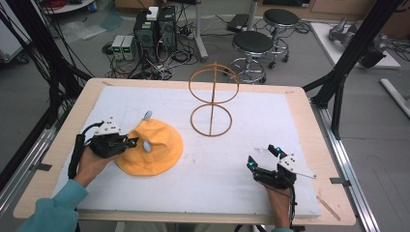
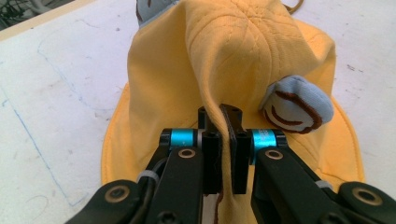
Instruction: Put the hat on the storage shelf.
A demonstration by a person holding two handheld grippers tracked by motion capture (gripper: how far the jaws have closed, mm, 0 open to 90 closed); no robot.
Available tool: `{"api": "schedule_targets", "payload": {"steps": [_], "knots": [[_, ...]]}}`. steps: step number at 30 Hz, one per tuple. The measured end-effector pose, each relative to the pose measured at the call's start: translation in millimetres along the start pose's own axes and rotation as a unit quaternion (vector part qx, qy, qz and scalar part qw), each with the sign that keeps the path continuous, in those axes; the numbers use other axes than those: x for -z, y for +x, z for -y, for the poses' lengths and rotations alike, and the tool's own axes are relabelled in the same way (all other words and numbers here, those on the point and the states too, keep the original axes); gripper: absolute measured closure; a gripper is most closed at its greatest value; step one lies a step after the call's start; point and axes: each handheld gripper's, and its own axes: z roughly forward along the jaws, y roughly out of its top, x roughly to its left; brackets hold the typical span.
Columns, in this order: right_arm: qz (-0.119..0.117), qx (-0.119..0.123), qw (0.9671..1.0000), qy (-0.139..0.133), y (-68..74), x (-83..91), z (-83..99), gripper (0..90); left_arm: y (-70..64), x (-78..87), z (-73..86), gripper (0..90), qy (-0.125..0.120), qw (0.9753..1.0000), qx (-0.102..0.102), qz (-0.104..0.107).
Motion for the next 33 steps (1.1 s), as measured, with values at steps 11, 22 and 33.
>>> {"api": "schedule_targets", "payload": {"steps": [11, 22, 33], "knots": [[-0.001, 0.001, 1.0000, 0.000, -0.6, -0.1, 0.0, 10.9, 4.0, 16.7, -11.7, 87.2, -0.034, 0.9990, 0.028, 0.004], [-0.001, 0.001, 1.0000, 0.000, -0.8, -0.4, -0.2, 10.9, 14.6, 52.7, -72.3, 87.2, -0.082, 0.9963, 0.016, -0.020], [-0.003, 0.001, 1.0000, 0.000, -0.8, -0.5, -0.2, 10.9, 25.3, 70.4, -148.3, 87.1, -0.104, 0.9938, 0.001, -0.041]]}}
